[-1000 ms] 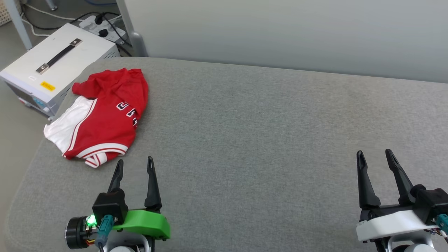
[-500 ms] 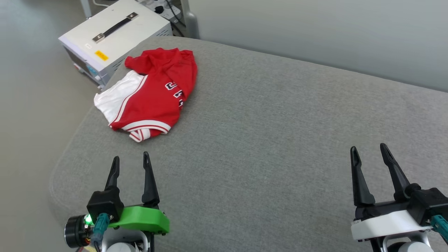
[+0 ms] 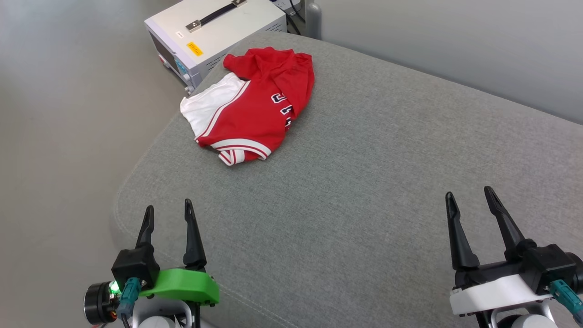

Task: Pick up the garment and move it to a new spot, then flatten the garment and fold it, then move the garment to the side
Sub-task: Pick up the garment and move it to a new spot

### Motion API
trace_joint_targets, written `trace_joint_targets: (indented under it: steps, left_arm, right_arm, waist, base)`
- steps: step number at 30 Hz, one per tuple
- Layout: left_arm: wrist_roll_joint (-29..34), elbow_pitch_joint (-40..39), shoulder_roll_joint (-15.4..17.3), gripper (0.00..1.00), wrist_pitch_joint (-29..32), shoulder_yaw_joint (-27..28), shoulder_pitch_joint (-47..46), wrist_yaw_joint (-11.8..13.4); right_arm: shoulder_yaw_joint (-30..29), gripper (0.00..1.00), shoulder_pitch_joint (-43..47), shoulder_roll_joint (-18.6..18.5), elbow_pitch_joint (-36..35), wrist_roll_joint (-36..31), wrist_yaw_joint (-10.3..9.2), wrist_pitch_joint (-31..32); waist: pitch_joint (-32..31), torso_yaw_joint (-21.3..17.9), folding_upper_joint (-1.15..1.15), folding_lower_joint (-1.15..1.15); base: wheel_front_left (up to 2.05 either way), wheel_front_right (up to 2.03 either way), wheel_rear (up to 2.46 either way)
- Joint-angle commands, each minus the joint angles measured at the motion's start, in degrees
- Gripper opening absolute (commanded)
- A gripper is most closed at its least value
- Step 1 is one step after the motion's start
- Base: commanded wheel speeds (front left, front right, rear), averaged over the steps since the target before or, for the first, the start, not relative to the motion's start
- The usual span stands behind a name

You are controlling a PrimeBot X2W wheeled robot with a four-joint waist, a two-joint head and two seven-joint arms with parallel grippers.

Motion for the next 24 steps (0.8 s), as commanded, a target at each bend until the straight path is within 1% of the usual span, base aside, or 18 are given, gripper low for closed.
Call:
trace_joint_targets:
  steps: [1, 5, 8, 11, 12, 16, 21, 22, 24]
  left_arm:
    - [-0.73, 0.07, -0.24, 1.00, -0.33, 0.05, -0.64, 0.19]
    - [-0.92, 0.41, -0.24, 1.00, -0.33, 0.10, -0.46, 0.27]
    - [-1.72, 0.41, -0.24, 1.00, -0.33, 1.24, -0.64, 0.42]
    - [-1.34, 0.44, -0.24, 1.00, -0.33, 3.04, -1.56, -0.63]
    - [-1.00, 0.36, -0.24, 1.00, -0.33, 3.66, -2.17, -1.22]
    - [0.61, -0.06, 0.17, 1.00, -0.33, 7.08, -6.90, -5.70]
    - [-0.22, 0.78, 1.76, 1.00, -0.33, 12.77, -16.66, -11.21]
    - [-0.35, 1.07, 2.08, 1.00, -0.33, 13.53, -18.42, -11.87]
    - [0.23, 2.03, 3.75, 1.00, -0.33, 14.47, -22.33, -13.09]
  right_arm:
    - [0.00, 1.00, -0.61, -0.12, -0.32, -0.25, -0.04, -0.52]
    - [-0.02, 1.00, -0.55, -0.12, -0.26, -0.34, -0.04, -0.52]
    - [0.38, 1.00, -0.67, -0.12, -0.27, -0.43, -0.04, -0.52]
    - [0.85, 1.00, -1.10, -0.12, -0.52, -0.85, -0.04, -0.52]
    - [0.83, 1.00, -1.24, -0.12, -0.65, -1.04, -0.04, -0.52]
    - [0.70, 1.00, -2.12, -0.12, -1.32, -2.38, -0.04, -0.52]
    - [0.61, 1.00, -4.50, -0.12, -2.17, -4.77, -0.04, -0.52]
    - [0.55, 1.00, -4.99, -0.12, -2.29, -5.07, -0.04, -0.52]
    - [0.51, 1.00, -6.09, -0.12, -2.67, -5.61, -0.04, -0.52]
  waist:
    - [0.21, 1.00, 0.23, 0.00]
    - [0.21, 1.43, 0.23, 0.00]
    - [0.33, 1.12, 0.23, 0.00]
    - [0.94, 0.23, 0.23, 0.00]
    - [1.21, -0.07, 0.23, 0.00]
    - [3.38, -1.45, 0.23, 0.00]
    - [7.93, -3.96, 0.23, 0.00]
    - [8.68, -4.47, 0.23, 0.00]
    - [10.42, -5.72, 0.23, 0.00]
  base:
    - [0.00, 0.00, 0.00]
    - [0.00, 0.00, 0.00]
    - [0.00, 0.00, 0.00]
    - [0.00, 0.00, 0.00]
    - [0.00, 0.00, 0.00]
    - [0.00, 0.00, 0.00]
    - [0.00, 0.00, 0.00]
    - [0.00, 0.00, 0.00]
    - [0.00, 0.00, 0.00]
